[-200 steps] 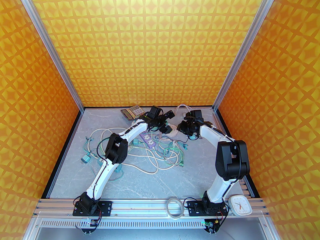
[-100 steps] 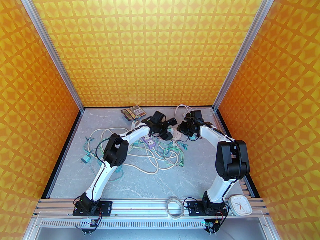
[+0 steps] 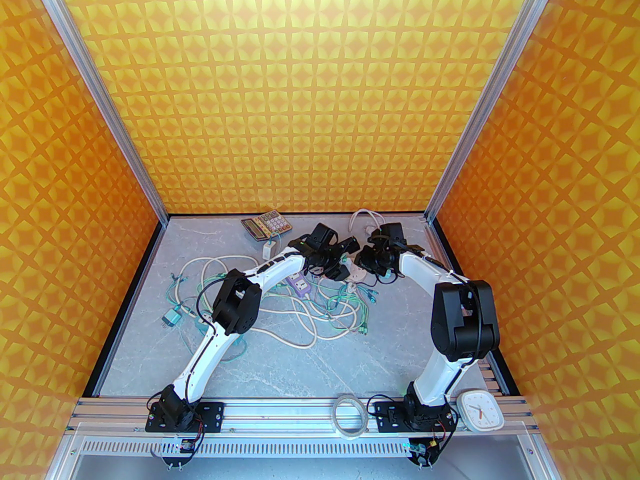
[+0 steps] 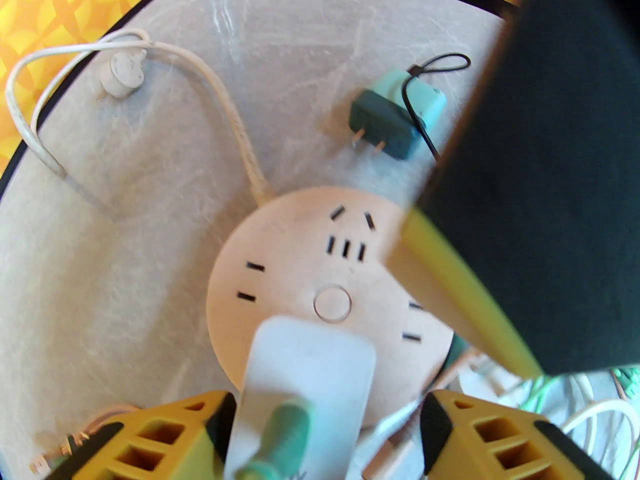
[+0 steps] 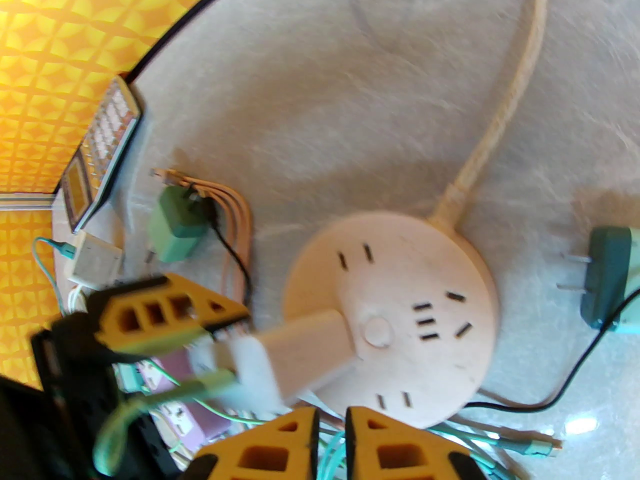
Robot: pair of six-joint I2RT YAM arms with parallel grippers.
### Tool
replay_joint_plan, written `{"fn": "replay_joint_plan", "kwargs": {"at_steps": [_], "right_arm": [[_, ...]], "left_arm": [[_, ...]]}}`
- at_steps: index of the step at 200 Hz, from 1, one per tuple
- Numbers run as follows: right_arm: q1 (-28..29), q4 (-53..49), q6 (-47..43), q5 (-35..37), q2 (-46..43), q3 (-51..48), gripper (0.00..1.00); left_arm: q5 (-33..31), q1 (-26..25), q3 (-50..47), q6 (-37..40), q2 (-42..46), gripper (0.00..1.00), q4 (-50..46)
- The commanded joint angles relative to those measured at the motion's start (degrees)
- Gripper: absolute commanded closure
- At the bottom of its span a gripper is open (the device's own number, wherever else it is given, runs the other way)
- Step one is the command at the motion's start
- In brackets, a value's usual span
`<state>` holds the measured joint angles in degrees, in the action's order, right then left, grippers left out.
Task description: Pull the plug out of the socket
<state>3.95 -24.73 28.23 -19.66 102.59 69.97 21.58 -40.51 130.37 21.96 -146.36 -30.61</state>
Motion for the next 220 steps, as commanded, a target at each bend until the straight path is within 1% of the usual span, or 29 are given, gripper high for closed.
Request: {"fn": "replay_joint_plan", "kwargs": {"at_steps": [1, 7, 18, 36, 39, 44, 58, 69, 74, 85, 97, 112, 126, 133, 147, 181, 195, 209, 220], "right_arm": [[-0.9, -0.9, 0.2, 1.4, -2.4, -1.3, 0.82], [-1.1, -0.9, 0.1, 1.4, -2.5, -1.5, 0.83], [-1.2, -0.9, 0.1, 1.1, -2.6, -1.6, 0.82], [-1.4, -0.8, 0.1, 0.9, -2.7, -1.8, 0.83], [-1.4, -0.8, 0.1, 0.9, -2.7, -1.9, 0.83], [-1.5, -0.8, 0.1, 0.9, -2.7, -1.8, 0.82], [-1.5, -0.6, 0.2, 0.8, -2.8, -1.9, 0.82], [-1.5, -0.6, 0.1, 0.5, -2.9, -1.9, 0.82], [-1.5, -0.3, 0.2, 0.2, -2.9, -1.9, 0.82], [-1.4, 0.0, 0.2, -0.5, -2.8, -1.8, 0.82], [-1.4, 0.7, 0.4, -1.3, -2.8, -1.9, 0.82], [-1.4, 1.8, 0.8, -2.5, -2.5, -2.0, 0.83], [-1.4, 3.2, 1.7, -3.8, -2.1, -1.9, 0.87], [-1.4, 4.0, 2.2, -4.5, -1.7, -1.8, 0.89], [-1.3, 5.7, 3.7, -5.8, -0.6, -1.6, 1.0], [-1.2, 7.9, 7.4, -6.6, 4.2, 1.0, 1.0], [-1.2, 8.3, 8.8, -8.4, 8.2, 3.2, 1.0], [-1.2, 10.3, 10.8, -11.7, 11.7, 4.6, 1.0], [-1.1, 12.0, 11.9, -12.2, 13.0, 5.1, 1.0]], "left_arm": [[-0.9, -0.4, 2.6, 1.2, -2.4, 0.42, 0.0], [-1.0, -0.5, 2.8, 1.4, -2.6, 0.43, 0.1], [-1.2, -0.7, 3.2, 2.0, -2.9, 0.52, 0.2], [-2.3, -1.1, 3.2, 2.5, -3.0, 0.63, 0.4], [-2.5, -1.2, 3.2, 2.5, -3.0, 0.67, 0.5], [-2.9, -1.2, 3.2, 2.4, -3.0, 0.71, 0.6], [-4.3, -1.2, 2.4, 1.7, -2.4, 0.72, 1.1], [-5.5, -1.2, 0.7, 1.3, -1.2, 0.77, 2.2], [-6.5, -1.2, -0.1, 1.0, -0.6, 0.81, 2.7], [-9.1, -1.2, -2.2, 0.4, 0.8, 0.84, 4.2], [-12.0, -1.1, -4.8, -0.4, 2.5, 0.89, 6.2], [-15.1, -1.1, -6.3, -2.0, 3.8, 0.94, 6.5], [-17.1, -1.1, -7.1, -3.8, 4.7, 0.95, 5.8], [-18.3, -1.1, -7.6, -5.2, 5.1, 0.98, 5.6], [-19.4, -1.1, -8.5, -7.6, 5.9, 1.0, 4.8], [-19.9, -1.3, -9.9, -12.6, 6.8, 0.99, 3.2], [-19.9, -1.4, -10.7, -13.8, 6.9, 0.99, 3.5], [-19.9, -1.5, -11.3, -14.2, 7.0, 0.99, 4.4], [-19.9, -1.6, -11.4, -14.5, 6.9, 1.0, 4.4]]}}
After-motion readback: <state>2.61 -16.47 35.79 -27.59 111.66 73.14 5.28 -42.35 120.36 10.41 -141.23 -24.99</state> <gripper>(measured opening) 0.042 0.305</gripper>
